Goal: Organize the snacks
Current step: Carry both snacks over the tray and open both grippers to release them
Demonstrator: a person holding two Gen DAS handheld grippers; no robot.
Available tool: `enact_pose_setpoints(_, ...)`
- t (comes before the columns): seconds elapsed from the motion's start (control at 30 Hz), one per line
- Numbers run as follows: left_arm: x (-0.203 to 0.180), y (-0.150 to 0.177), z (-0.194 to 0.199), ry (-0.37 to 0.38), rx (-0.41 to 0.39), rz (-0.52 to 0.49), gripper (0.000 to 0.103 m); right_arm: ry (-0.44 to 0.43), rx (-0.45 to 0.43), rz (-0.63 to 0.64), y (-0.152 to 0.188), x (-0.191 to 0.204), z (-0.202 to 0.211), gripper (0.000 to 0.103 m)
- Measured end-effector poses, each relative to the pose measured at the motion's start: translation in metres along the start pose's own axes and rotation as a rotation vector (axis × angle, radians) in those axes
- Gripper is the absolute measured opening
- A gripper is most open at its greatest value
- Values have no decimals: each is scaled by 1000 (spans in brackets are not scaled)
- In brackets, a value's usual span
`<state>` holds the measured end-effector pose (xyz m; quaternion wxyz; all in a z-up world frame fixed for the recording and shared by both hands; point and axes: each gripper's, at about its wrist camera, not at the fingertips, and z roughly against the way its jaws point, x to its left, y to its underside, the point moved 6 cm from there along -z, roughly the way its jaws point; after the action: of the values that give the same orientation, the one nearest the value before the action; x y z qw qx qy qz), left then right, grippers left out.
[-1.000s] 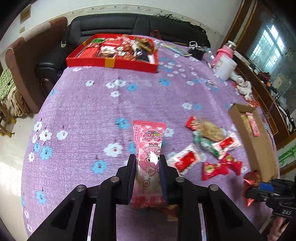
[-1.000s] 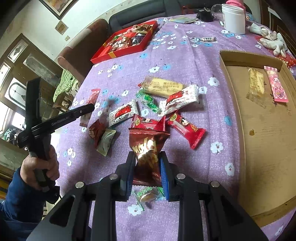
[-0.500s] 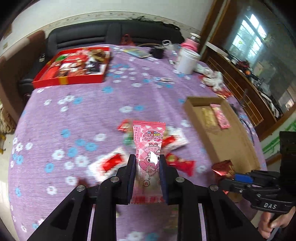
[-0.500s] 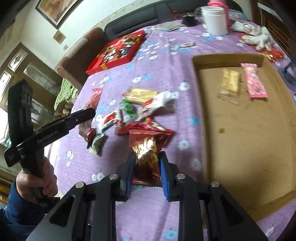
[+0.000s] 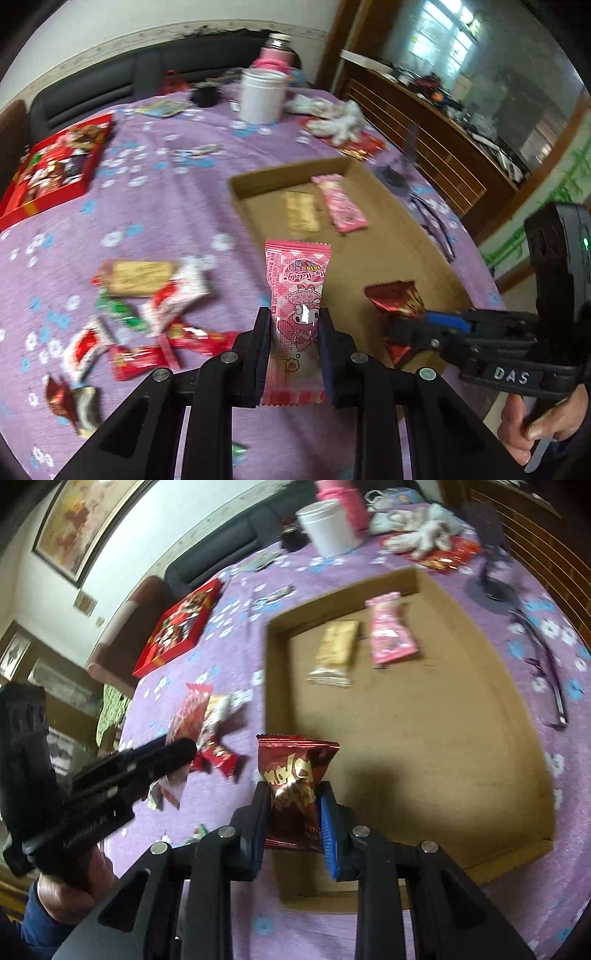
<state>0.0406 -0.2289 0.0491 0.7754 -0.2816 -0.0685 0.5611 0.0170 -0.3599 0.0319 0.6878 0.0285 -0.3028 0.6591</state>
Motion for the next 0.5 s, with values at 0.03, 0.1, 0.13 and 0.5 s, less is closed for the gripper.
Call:
enact_pose_setpoints(0.03,-9,0,-5,7,10,-10,24,7,-2,-16,-1,-9,2,25)
enact_pose_setpoints(0.1,-21,1,-14,19,26,-24,24,15,-1,-33,-2,-19,4,25)
enact_pose_setpoints(0.13,-28,2,-19,25,36,-29,24,24,-1,-45,-2,-27,6,25)
enact_pose_setpoints(0.5,-57,5,-70,40,110,-14,24,68,22,-82,-11,-74,10,25)
